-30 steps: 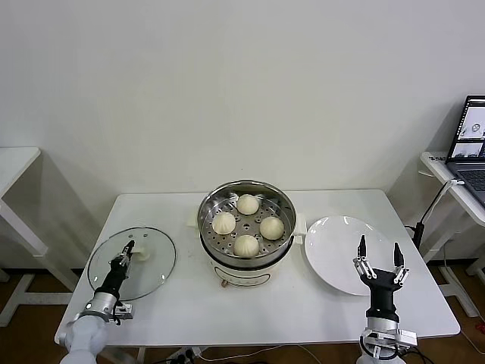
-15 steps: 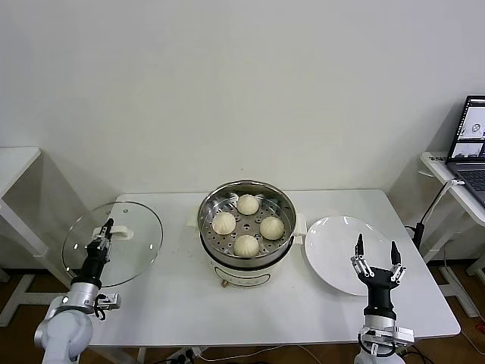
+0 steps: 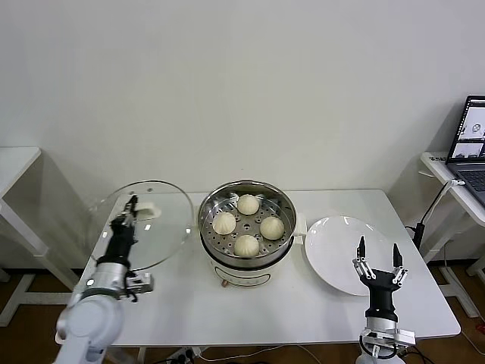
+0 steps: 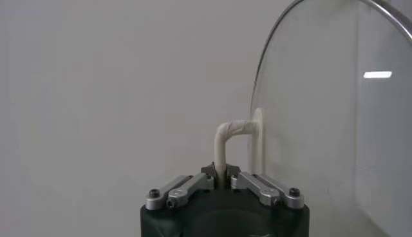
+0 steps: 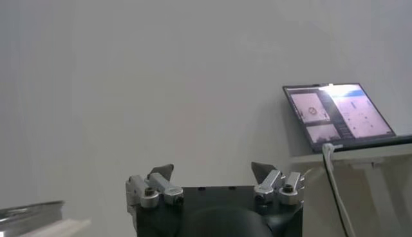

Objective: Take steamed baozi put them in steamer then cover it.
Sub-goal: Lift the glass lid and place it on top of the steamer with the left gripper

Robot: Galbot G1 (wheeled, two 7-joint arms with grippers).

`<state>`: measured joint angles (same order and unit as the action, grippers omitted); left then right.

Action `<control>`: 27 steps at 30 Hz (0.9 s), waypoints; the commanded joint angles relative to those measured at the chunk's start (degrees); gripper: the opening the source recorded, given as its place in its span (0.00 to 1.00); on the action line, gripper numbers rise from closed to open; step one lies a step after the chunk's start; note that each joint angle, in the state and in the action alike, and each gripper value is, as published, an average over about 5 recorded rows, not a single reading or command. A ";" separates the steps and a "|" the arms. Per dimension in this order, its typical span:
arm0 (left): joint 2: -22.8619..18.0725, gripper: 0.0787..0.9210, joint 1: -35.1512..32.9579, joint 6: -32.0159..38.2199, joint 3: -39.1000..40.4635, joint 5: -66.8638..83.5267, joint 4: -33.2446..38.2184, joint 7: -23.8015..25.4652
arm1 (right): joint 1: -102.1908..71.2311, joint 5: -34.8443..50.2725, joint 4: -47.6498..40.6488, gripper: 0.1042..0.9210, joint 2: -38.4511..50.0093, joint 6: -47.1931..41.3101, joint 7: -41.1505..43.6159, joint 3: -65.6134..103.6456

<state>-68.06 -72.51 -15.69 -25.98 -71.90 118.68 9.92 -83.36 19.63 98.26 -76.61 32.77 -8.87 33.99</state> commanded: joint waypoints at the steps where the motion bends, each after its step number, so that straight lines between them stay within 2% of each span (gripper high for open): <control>1: -0.80 0.13 10.78 -14.65 21.71 -5.54 3.35 9.75 | 0.06 -0.36 -0.40 0.88 -0.42 0.12 0.09 0.16; 11: -8.14 0.13 19.07 -18.19 29.27 -10.57 -4.24 10.00 | 0.11 -1.75 -1.54 0.88 -1.21 0.37 0.07 0.57; 27: -16.14 0.13 22.04 -15.62 31.78 -17.72 -17.20 8.07 | 0.67 -5.43 -4.03 0.88 -2.96 0.62 -0.25 -0.11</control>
<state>-79.21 -53.32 -31.22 2.42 -85.08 109.45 18.02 -82.76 15.48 94.95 -79.19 33.35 -9.05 33.87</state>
